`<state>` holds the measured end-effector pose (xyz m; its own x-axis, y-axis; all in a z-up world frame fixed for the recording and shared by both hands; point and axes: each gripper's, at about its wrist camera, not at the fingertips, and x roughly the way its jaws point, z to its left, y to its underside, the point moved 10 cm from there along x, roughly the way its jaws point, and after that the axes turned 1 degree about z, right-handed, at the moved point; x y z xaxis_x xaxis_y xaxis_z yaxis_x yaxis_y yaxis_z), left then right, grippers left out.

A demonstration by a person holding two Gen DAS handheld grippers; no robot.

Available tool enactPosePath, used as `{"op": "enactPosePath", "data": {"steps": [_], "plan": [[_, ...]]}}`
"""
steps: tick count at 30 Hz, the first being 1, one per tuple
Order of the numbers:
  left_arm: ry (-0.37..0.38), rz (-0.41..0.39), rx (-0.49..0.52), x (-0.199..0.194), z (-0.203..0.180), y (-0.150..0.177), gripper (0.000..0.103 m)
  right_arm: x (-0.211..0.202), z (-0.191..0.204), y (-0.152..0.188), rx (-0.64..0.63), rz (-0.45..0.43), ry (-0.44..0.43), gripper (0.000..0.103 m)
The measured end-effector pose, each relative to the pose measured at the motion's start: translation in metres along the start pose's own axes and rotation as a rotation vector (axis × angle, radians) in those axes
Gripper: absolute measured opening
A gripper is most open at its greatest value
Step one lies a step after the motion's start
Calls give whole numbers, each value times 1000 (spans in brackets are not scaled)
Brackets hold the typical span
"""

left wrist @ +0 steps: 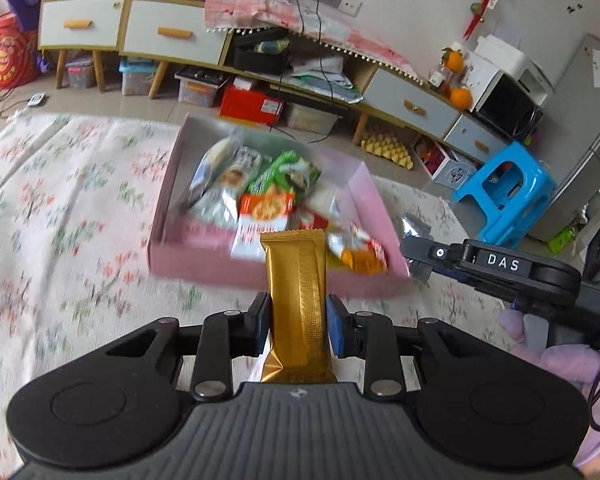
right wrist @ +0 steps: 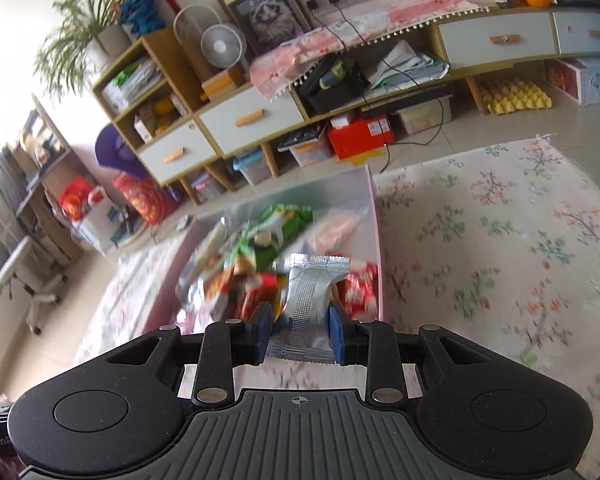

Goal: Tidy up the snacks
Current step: 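Carry the gold bar and silver candy over the pink box and open both tools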

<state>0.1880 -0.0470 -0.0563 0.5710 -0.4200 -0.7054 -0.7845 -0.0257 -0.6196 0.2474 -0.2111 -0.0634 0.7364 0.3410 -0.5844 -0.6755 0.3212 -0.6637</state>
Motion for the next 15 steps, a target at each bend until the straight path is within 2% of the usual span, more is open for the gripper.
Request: {"op": "enactPosePath", "data": {"steps": [3,9,15], "plan": [[17,16,-15,18,-2,-18,27,11,-2,-7,32,-2,-31,29],[53,23,6,56,-13,-51,27,35,-14,-13,91,-11,-26,29],[97,72,-12,94,-16,-67,27,45,-33,-15,168,-8,-33,29]]}}
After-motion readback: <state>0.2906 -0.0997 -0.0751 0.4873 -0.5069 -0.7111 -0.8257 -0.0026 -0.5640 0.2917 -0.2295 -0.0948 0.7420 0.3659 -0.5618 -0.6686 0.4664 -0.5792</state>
